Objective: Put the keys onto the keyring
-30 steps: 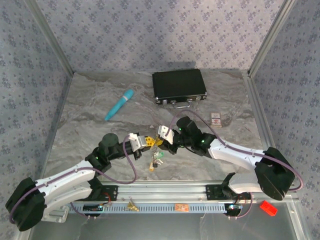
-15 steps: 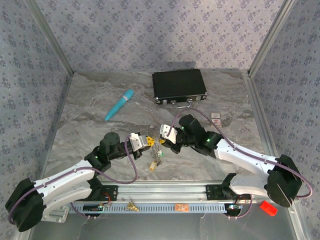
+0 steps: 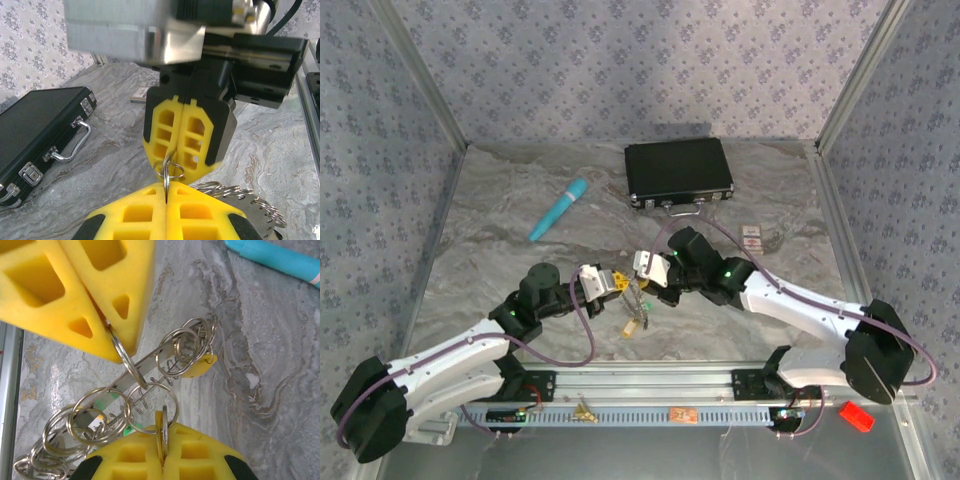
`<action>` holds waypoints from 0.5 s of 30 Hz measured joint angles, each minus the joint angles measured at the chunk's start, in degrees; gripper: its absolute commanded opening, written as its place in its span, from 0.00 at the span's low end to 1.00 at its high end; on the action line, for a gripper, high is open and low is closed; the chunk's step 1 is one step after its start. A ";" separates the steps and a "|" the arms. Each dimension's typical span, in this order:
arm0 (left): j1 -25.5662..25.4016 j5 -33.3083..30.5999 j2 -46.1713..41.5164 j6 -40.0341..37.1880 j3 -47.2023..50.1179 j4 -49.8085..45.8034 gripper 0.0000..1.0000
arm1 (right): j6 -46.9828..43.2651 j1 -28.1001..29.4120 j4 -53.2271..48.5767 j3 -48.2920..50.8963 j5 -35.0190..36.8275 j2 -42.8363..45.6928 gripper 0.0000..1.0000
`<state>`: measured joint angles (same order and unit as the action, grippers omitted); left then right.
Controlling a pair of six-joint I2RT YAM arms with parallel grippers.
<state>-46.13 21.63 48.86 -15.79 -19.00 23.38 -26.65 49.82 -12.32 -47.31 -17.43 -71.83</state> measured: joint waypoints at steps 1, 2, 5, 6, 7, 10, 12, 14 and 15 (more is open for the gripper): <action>0.00 0.00 0.00 -0.02 0.00 0.00 0.00 | -0.02 0.17 -0.04 -0.04 0.07 -0.20 0.00; 0.02 0.00 0.00 -0.02 0.00 0.00 0.00 | -0.17 0.35 -0.26 -0.22 0.11 -0.31 0.00; 0.02 0.00 0.00 0.00 0.00 0.00 0.00 | -0.44 0.59 -0.50 -1.09 0.13 -0.33 0.00; 0.02 0.00 0.00 0.00 0.00 0.00 0.00 | -0.46 0.59 -0.52 -1.49 0.13 -0.33 0.00; 0.02 0.00 0.00 0.00 0.00 0.00 0.00 | -0.61 0.59 -0.55 -1.81 0.13 -0.33 0.00; 0.02 0.00 0.02 -0.02 0.00 0.00 0.00 | -0.85 0.59 -0.48 -2.47 0.13 -0.33 0.00; 0.02 0.00 0.07 -0.02 0.00 -0.02 0.00 | -0.85 0.66 -0.46 -2.64 0.13 -0.31 0.00; 0.02 0.00 0.07 -0.04 0.00 -0.09 0.00 | -0.87 0.74 -0.46 -2.67 0.39 -0.28 0.00; 0.02 0.00 0.07 -0.07 0.00 -0.15 0.00 | -0.87 0.76 -0.48 -2.67 0.66 -0.24 0.00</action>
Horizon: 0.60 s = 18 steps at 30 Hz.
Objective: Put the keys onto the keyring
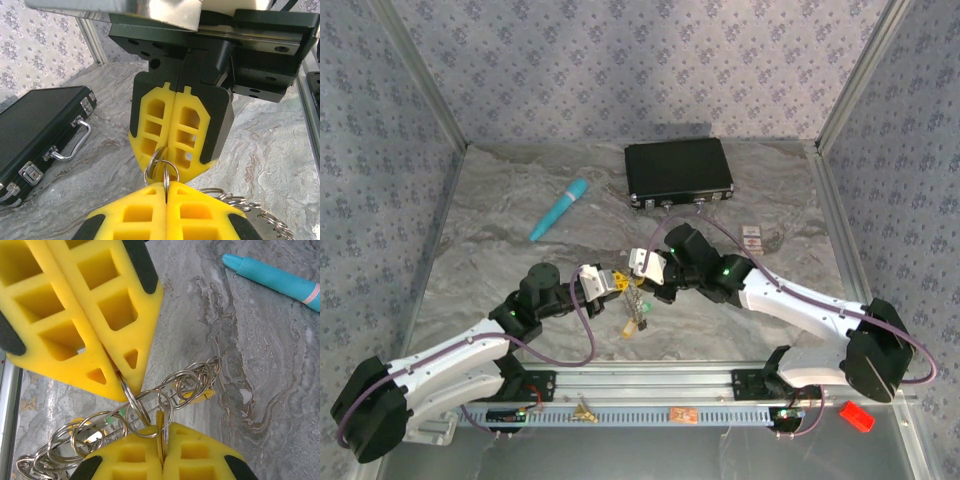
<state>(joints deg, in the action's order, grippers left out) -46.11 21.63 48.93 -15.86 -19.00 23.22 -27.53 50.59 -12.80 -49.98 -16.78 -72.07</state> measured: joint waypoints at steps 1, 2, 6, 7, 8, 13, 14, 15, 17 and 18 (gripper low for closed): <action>0.00 -0.02 0.00 -0.11 0.00 -0.20 0.00 | 0.00 0.04 0.00 0.00 0.20 0.07 0.00; 0.00 -0.02 0.00 -0.20 0.00 -0.59 0.00 | -0.02 0.04 0.00 0.00 0.50 0.20 0.00; 0.00 -0.24 0.52 -1.09 -0.04 -2.47 0.00 | -0.59 0.11 -0.81 0.00 1.03 1.18 0.00; 0.00 -0.24 0.72 -1.25 -0.11 -2.67 0.00 | -0.74 0.28 -1.25 0.00 1.16 1.33 0.00; 0.00 -0.22 0.96 -1.53 -0.26 -3.02 0.00 | -1.03 0.48 -1.75 0.00 1.31 1.46 0.00; 0.00 -0.57 1.44 -2.21 -1.25 -4.02 0.38 | -2.36 0.57 -3.80 -0.24 3.10 1.95 0.00; 0.00 -1.03 1.42 -2.10 -1.31 -4.13 0.47 | -2.56 0.57 -4.24 -0.46 3.50 2.16 0.00; 0.00 -1.66 1.38 -1.88 -1.31 -4.15 0.56 | -2.84 0.57 -4.74 -0.76 3.96 2.34 0.00; 0.00 -3.15 0.85 -1.53 -1.31 -4.17 0.86 | -3.43 0.57 -5.62 -1.44 4.61 2.45 0.00; 0.00 -4.22 0.13 -1.44 -1.31 -4.15 0.93 | -3.63 0.57 -5.92 -1.81 4.90 2.45 0.00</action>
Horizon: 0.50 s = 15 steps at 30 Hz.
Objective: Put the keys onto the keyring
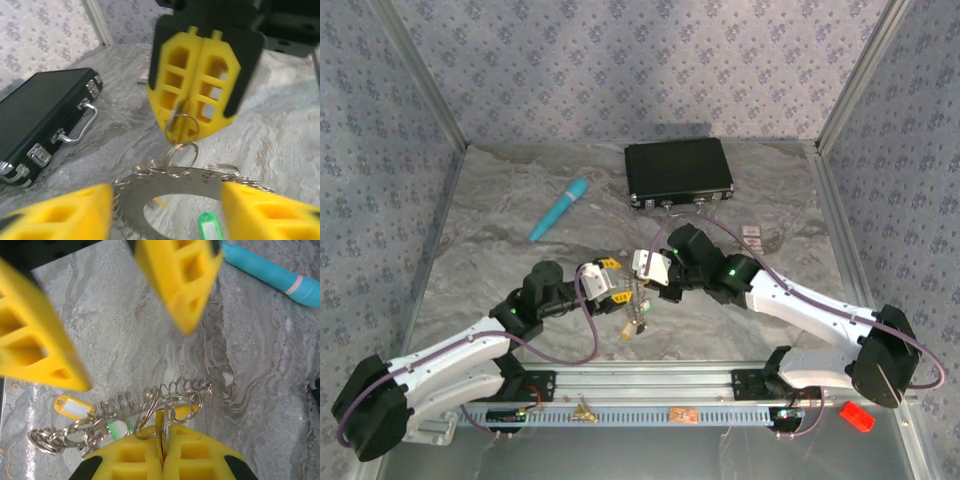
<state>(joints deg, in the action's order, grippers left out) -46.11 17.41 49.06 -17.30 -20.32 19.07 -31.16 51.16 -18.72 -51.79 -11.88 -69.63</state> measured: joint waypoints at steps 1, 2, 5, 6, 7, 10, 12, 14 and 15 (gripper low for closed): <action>0.00 -1.11 -0.87 0.09 0.02 0.00 0.98 | -0.22 0.00 -0.24 -0.37 0.20 0.00 0.00; 0.02 -2.45 -1.97 0.33 0.11 0.04 0.99 | -0.44 0.00 -0.50 -0.76 0.42 -0.02 0.00; 0.55 -8.28 -6.51 1.40 0.59 0.20 0.99 | -1.18 0.00 -0.92 -2.73 0.59 -0.87 0.00; 0.96 -10.86 -8.26 1.77 0.76 0.07 0.99 | -1.38 0.13 -0.87 -3.74 0.59 -1.73 0.00; 1.44 -13.75 -9.99 2.21 0.79 -0.17 0.99 | -1.51 0.35 -0.81 -4.85 0.57 -2.75 0.00; 3.13 -23.02 -14.78 3.85 0.76 -1.66 0.99 | -1.75 1.92 -0.09 -8.59 0.35 -6.91 0.00; 4.68 -28.55 -17.75 4.96 0.70 -3.13 0.99 | -1.70 3.30 1.31 -11.34 -0.22 -10.25 0.00; 6.56 -33.51 -20.28 6.19 0.46 -4.74 1.00 | -1.33 4.24 3.37 -14.25 -1.25 -13.46 0.00; 7.67 -35.91 -21.40 6.84 0.24 -5.68 0.99 | -0.76 4.52 5.18 -15.72 -1.97 -15.08 0.00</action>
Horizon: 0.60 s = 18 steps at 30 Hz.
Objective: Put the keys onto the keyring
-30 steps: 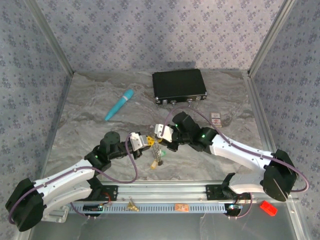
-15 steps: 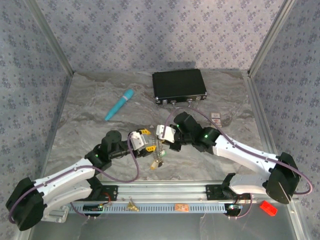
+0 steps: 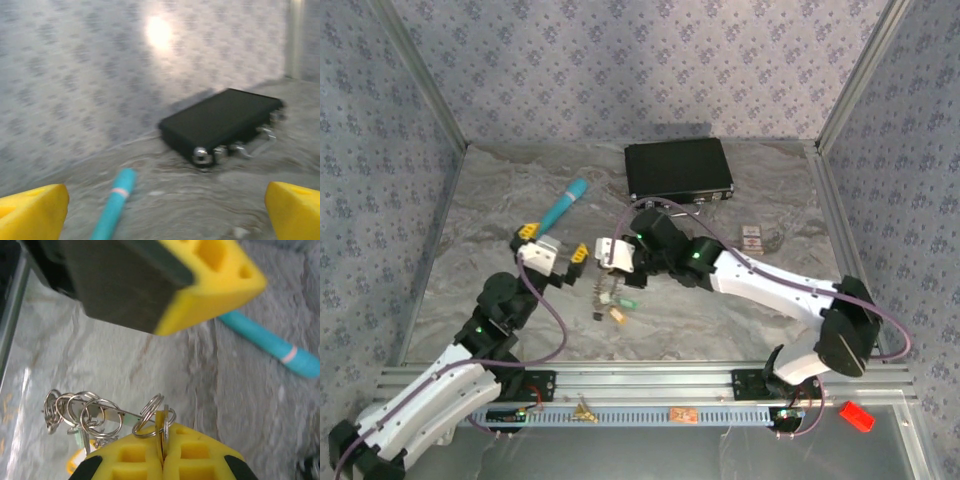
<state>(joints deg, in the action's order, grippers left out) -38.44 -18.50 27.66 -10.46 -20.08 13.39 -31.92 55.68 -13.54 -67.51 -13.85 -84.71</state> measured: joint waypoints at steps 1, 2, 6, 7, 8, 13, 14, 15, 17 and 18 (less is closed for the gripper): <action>1.03 -1.97 -0.87 0.61 -0.11 -0.57 1.00 | 0.70 0.13 1.81 -1.14 -0.63 -1.27 0.00; 1.90 -3.58 -1.77 1.14 -0.28 -1.22 0.99 | 1.38 0.13 3.39 -2.16 -1.09 -2.45 0.00; 5.20 -8.28 -2.91 3.21 -1.62 -3.21 0.99 | 3.02 0.07 7.93 -5.16 -1.55 -6.54 0.00; 5.64 -8.79 -2.78 3.72 -1.66 -3.41 1.00 | 2.97 0.07 7.96 -5.18 -1.09 -7.32 0.00; 5.99 -9.09 -2.58 4.17 -1.66 -3.87 0.99 | 2.91 0.07 7.61 -5.14 -0.46 -8.02 0.00; 7.08 -9.40 0.26 6.10 -1.64 -5.09 0.99 | 0.85 -0.37 2.78 -0.61 4.98 -9.88 0.00; 7.34 -9.38 0.87 6.27 -1.62 -5.16 0.99 | 0.50 -0.63 1.22 0.81 6.01 -9.79 0.00; 7.61 -9.40 1.64 6.60 -1.60 -5.18 1.00 | 0.07 -0.98 -0.50 2.23 7.28 -9.79 0.00; 8.20 -9.40 3.02 7.13 -1.42 -5.11 0.99 | -0.79 -1.66 -4.04 4.52 9.66 -9.79 0.00; 8.50 -9.40 3.76 7.32 -1.22 -5.05 0.99 | -1.20 -2.01 -5.99 5.46 11.04 -9.79 0.00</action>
<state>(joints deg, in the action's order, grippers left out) -29.93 -27.90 31.42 -3.14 -21.30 8.34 -33.12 53.67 -19.53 -62.04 -2.81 -94.50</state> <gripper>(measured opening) 0.994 0.053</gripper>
